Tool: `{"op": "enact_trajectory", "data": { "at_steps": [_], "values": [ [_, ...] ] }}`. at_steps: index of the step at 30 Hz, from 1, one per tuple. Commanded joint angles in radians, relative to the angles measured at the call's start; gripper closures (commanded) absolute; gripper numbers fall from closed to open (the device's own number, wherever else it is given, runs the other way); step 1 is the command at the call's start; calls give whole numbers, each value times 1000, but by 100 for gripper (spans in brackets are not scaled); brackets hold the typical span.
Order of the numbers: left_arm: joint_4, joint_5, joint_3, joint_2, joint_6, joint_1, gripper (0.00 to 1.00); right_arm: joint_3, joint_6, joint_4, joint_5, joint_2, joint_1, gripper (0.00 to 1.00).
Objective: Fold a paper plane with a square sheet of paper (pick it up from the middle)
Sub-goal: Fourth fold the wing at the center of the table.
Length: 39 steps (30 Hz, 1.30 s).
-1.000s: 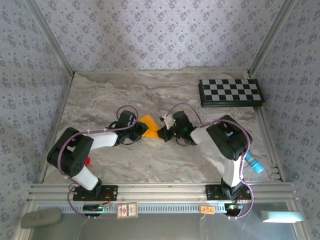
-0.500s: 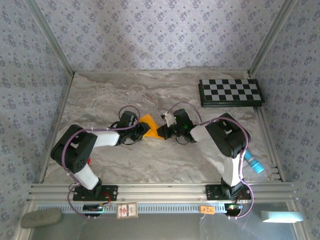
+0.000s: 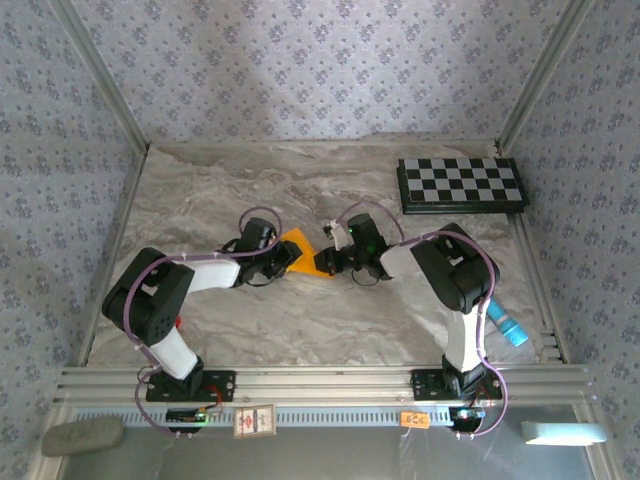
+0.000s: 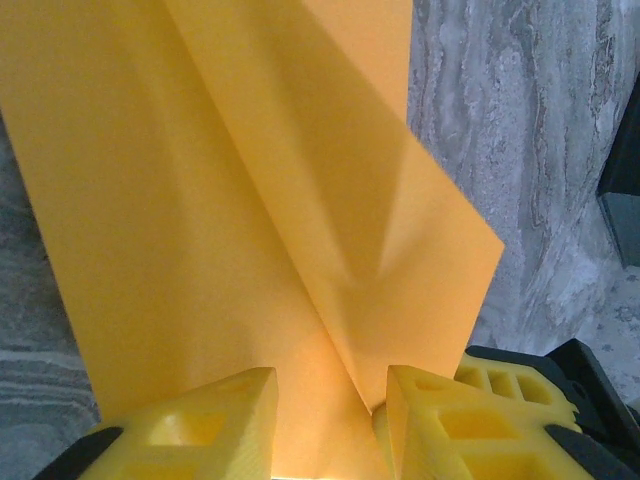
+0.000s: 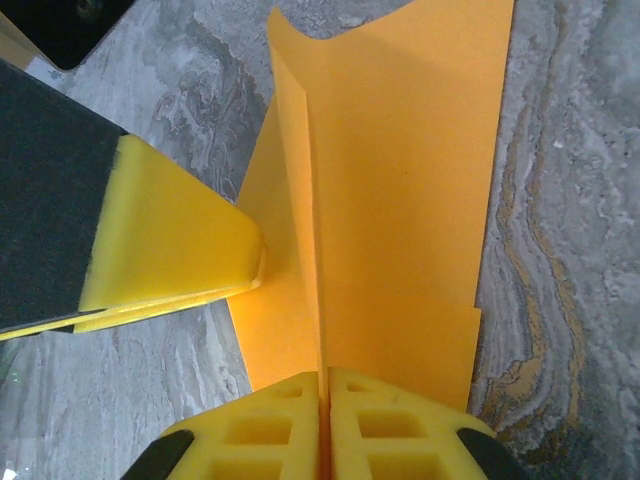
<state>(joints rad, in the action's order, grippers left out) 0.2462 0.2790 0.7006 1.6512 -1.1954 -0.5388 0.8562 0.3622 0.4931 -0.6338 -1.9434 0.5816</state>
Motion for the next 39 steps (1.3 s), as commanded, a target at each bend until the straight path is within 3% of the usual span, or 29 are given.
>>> {"op": "enact_trajectory", "data": {
  "at_steps": [1, 16, 39],
  "values": [
    [-35, -13, 39, -21, 44, -4, 66, 25, 41, -49, -44, -19, -8, 89],
    [-44, -1, 33, 40, 42, -4, 68, 119, 121, -207, -99, -80, -28, 88],
    [-68, -18, 19, 39, 35, -1, 76, 91, 256, -126, -156, -113, -78, 85]
  ]
}}
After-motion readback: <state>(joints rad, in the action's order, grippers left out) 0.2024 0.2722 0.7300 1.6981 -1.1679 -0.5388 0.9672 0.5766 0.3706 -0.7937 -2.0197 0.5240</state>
